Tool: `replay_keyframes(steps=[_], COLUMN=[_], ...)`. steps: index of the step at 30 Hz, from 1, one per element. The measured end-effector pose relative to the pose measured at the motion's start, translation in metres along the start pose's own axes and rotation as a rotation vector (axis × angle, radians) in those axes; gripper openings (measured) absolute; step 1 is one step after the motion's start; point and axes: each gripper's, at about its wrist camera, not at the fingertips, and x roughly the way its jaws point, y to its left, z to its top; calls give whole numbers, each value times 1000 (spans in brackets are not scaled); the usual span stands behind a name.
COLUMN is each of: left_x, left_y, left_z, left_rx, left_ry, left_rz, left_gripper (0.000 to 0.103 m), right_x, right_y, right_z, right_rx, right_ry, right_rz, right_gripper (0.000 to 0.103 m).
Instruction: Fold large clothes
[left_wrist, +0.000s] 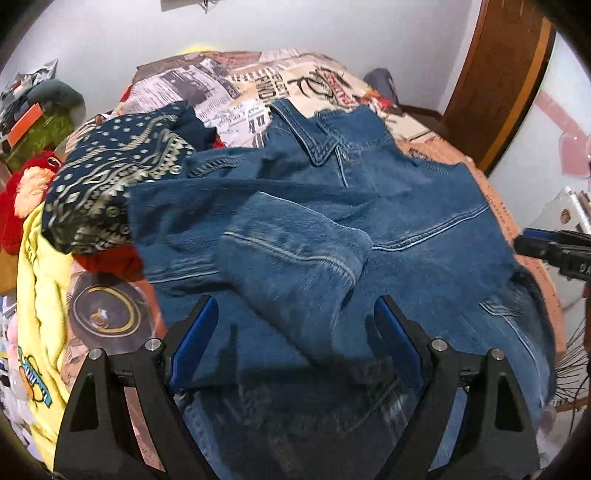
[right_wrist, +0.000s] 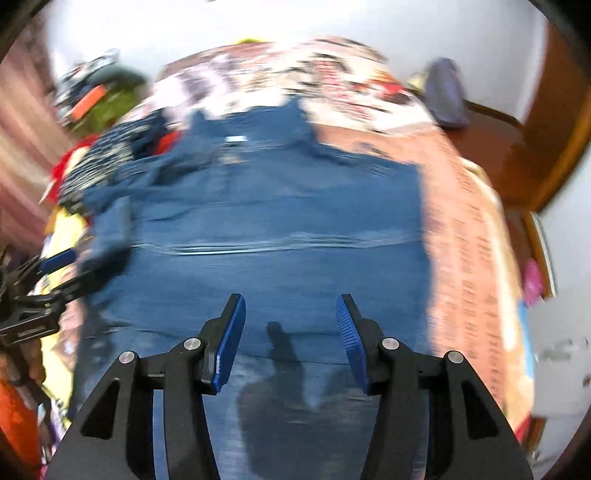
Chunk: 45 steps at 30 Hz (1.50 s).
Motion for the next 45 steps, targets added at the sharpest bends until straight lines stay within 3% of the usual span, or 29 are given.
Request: replay_keyframes(steps=[3,5,7,9,12,15,19,24,26,31,35,45], left_x=[11,13,10,3,-18,-42,-54,-27,-19,-23,-19,38], left_y=[-1,2,5,8,16,33,52,82,93,112,121,150], left_z=[3,5,6,7,10,9,-2,-26,-36,-40,-22,16], left_rx=[-43,-66,-77,-77,-97,-156,-167,-180,-200,-243,-263,-322], left_ry=[9,5,-15,-42,-94,-159,-181,-20,33,18,-17,18], left_rz=[-3,4,9,11,26,5,128,189,195,170,121,-38], left_gripper=[79,64,56,37,32,31,31,35,45,62,68,69], right_x=[3,5,10,21,36,40,40,40,39,31,21,33], right_y=[-32,-46,-56,-59,-59,-59,-58,-60,-60,-62,-62,-72], right_z=[-4,-9,-12,-17,-22,-24,-23,-24,-25,-18,-3,52], right_rx=[125,181,212,231,231,226,220,218,220,219,214,215], right_ry=[-1,4,18,43,72,64,60,60,64,66,31,-14], right_rz=[0,12,17,13,6,0,-5,-3,-4,5,4,-12], right_gripper=[47,47,47,47,47,51,55,55,55,55,55,55])
